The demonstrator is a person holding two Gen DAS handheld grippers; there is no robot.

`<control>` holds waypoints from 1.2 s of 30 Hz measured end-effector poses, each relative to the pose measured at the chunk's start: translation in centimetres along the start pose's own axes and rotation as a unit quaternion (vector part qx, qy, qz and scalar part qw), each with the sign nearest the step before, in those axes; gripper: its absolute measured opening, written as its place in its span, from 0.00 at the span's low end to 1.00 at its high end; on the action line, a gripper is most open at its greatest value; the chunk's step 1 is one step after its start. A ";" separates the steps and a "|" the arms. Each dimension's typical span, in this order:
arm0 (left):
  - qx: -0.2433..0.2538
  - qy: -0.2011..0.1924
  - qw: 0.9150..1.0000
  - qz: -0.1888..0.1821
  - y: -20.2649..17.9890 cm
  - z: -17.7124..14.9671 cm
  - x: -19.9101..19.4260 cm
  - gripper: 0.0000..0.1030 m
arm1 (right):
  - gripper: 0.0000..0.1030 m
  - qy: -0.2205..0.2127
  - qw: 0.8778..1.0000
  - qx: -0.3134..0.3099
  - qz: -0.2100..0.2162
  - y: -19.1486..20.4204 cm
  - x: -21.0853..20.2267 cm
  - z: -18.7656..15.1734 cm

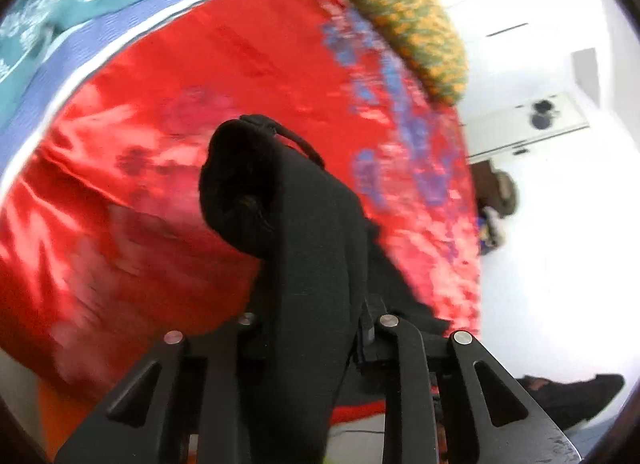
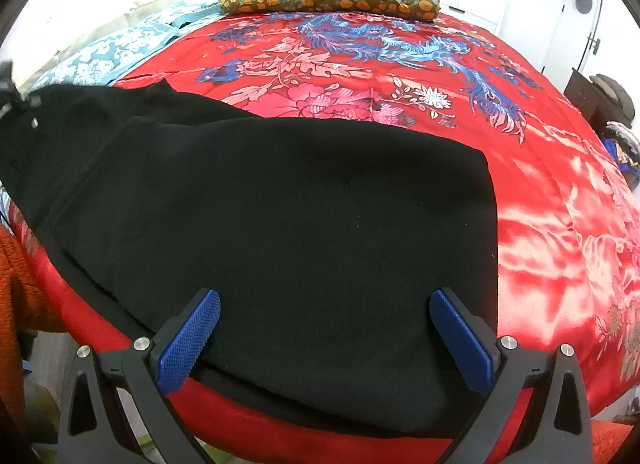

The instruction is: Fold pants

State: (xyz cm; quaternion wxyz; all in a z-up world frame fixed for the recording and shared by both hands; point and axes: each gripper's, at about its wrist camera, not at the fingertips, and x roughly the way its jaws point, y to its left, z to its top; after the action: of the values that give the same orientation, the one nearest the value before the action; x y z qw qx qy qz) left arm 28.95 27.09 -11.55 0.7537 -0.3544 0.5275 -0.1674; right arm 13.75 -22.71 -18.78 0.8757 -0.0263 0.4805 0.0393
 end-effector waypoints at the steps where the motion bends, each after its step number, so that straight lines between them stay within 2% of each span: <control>1: 0.005 -0.001 1.000 -0.013 -2.1 -0.7 -0.3 0.22 | 1.00 0.002 1.000 -0.002 0.002 0.0 0.0 0.0; 5: 0.020 -0.003 0.999 -0.036 -9.8 -3.7 0.4 0.22 | 1.00 0.019 1.000 -0.005 0.009 -0.2 -0.2 0.4; 7: 0.021 0.002 0.999 -0.044 -13.4 -5.3 1.9 0.22 | 1.00 0.019 0.999 0.012 0.029 -0.7 -1.3 0.8; 9: 0.032 0.010 0.998 -0.045 -16.8 -7.2 3.9 0.22 | 1.00 -0.018 0.997 0.044 0.055 -1.8 -3.5 1.2; 10: 0.042 0.014 0.998 -0.042 -18.5 -8.1 5.3 0.22 | 1.00 -0.057 0.994 0.067 0.069 -2.9 -5.6 1.5; 12: 0.053 0.025 0.998 -0.036 -21.0 -9.8 8.1 0.22 | 1.00 -0.106 0.987 0.091 0.074 -4.8 -8.3 1.7; 14: 0.059 0.036 0.997 -0.021 -23.2 -11.8 11.4 0.22 | 1.00 -0.153 0.979 0.117 0.061 -7.4 -10.7 1.3; 16: 0.068 0.037 0.997 0.007 -24.9 -13.7 14.6 0.22 | 1.00 -0.172 0.973 0.148 0.037 -10.0 -11.7 0.6; 17: 0.074 0.028 0.996 0.032 -25.8 -14.9 16.3 0.22 | 1.00 -0.172 0.969 0.174 0.028 -11.6 -11.7 0.0; 19: 0.097 0.013 0.991 0.096 -27.2 -17.3 19.7 0.24 | 1.00 -0.159 0.956 0.244 0.026 -14.8 -11.2 -1.2; 21: 0.122 0.014 0.984 0.131 -28.5 -19.0 22.9 0.29 | 1.00 -0.153 0.940 0.302 0.038 -17.2 -10.7 -2.1; 22: 0.149 0.025 0.978 0.147 -29.4 -20.0 25.1 0.31 | 1.00 -0.154 0.926 0.340 0.055 -18.6 -10.5 -2.8; 23: 0.169 0.037 0.973 0.155 -30.1 -20.6 26.4 0.43 | 1.00 -0.155 0.917 0.362 0.067 -19.3 -10.4 -3.3; 24: 0.194 0.067 0.966 0.156 -30.8 -21.4 28.5 0.56 | 1.00 -0.157 0.909 0.378 0.079 -20.0 -10.4 -3.6; 25: 0.204 0.102 0.964 0.139 -31.2 -22.0 29.8 0.59 | 1.00 -0.161 0.901 0.393 0.091 -20.5 -10.4 -4.0; 26: 0.203 0.116 0.965 0.121 -31.1 -22.1 30.2 0.59 | 1.00 -0.166 0.893 0.406 0.100 -21.0 -10.4 -4.3; 27: 0.196 0.128 0.969 0.077 -31.4 -22.3 29.7 0.59 | 1.00 -0.170 0.888 0.415 0.107 -21.4 -10.5 -4.5; 29: 0.196 0.131 0.972 0.013 -31.9 -21.8 27.4 0.66 | 1.00 -0.184 0.870 0.440 0.123 -22.3 -10.8 -5.4; 31: 0.218 0.100 0.971 0.003 -32.4 -20.4 24.1 0.78 | 1.00 -0.189 0.856 0.466 0.119 -23.1 -10.6 -6.1; 32: 0.228 0.083 0.970 0.007 -32.5 -19.9 22.7 0.84 | 1.00 -0.183 0.856 0.470 0.116 -23.2 -10.4 -6.0; 34: 0.251 0.031 0.967 0.032 -31.6 -18.0 18.7 0.87 | 1.00 -0.163 0.867 0.454 0.128 -22.9 -9.7 -5.3; 36: 0.254 0.001 0.965 0.063 -30.0 -16.4 16.7 0.88 | 1.00 -0.137 0.890 0.395 0.184 -21.3 -8.9 -3.5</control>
State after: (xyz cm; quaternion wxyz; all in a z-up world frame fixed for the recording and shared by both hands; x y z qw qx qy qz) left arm 24.09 -10.01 -4.70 0.8276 -0.1167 0.4896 -0.2484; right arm 8.05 -44.58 -12.99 0.8480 0.4162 0.3280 0.0097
